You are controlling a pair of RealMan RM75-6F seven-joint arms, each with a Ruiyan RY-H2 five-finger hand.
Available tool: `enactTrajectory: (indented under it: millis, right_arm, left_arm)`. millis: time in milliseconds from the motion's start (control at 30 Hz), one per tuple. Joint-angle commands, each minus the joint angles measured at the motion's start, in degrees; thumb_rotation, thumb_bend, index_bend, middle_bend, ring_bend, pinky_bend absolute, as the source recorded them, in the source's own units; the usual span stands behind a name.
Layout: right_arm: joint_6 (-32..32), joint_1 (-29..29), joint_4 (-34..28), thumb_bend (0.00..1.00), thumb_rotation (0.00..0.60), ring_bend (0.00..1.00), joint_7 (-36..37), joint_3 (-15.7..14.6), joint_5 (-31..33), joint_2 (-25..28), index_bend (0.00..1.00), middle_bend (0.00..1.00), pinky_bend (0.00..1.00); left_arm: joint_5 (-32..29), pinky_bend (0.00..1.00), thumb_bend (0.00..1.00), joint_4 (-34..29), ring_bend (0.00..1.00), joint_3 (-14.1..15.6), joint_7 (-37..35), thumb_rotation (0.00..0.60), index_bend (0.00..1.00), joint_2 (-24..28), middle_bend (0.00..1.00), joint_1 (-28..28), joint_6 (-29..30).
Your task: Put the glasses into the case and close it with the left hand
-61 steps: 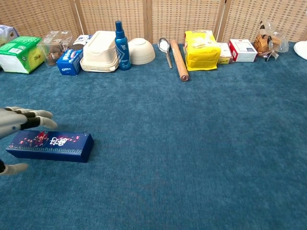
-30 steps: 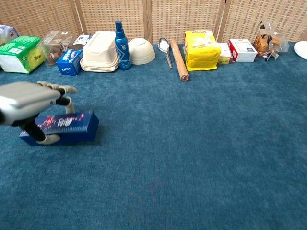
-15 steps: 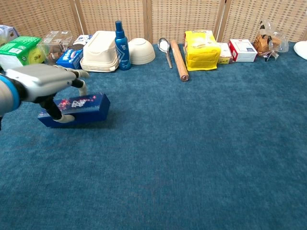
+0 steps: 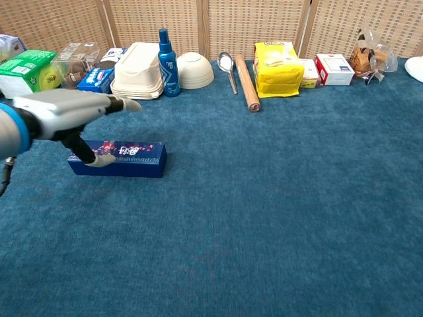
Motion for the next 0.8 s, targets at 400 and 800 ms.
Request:
enactTrajectory:
  millis: [400,800]
  right_arm:
    - [-13.78,8.28,1.26,0.47,0.6,0.05,-2.07,1.37,1.73,0.62,0.01,0.25,0.1]
    - [-26.75,16.52,1.82,0.47,0.6,0.03,-11.39,2.07,3.22,-2.92,0.02,0.22,0.08]
  left_arm:
    - [24.22,0.0,0.32,-9.01,0.0,11.05,-20.19,0.538,0.0,11.93,0.0,18.72,21.01]
    - [34.81,0.0,0.32,-7.74,0.0,17.66,-29.79,0.54,0.0,18.75,0.0,32.77,34.63]
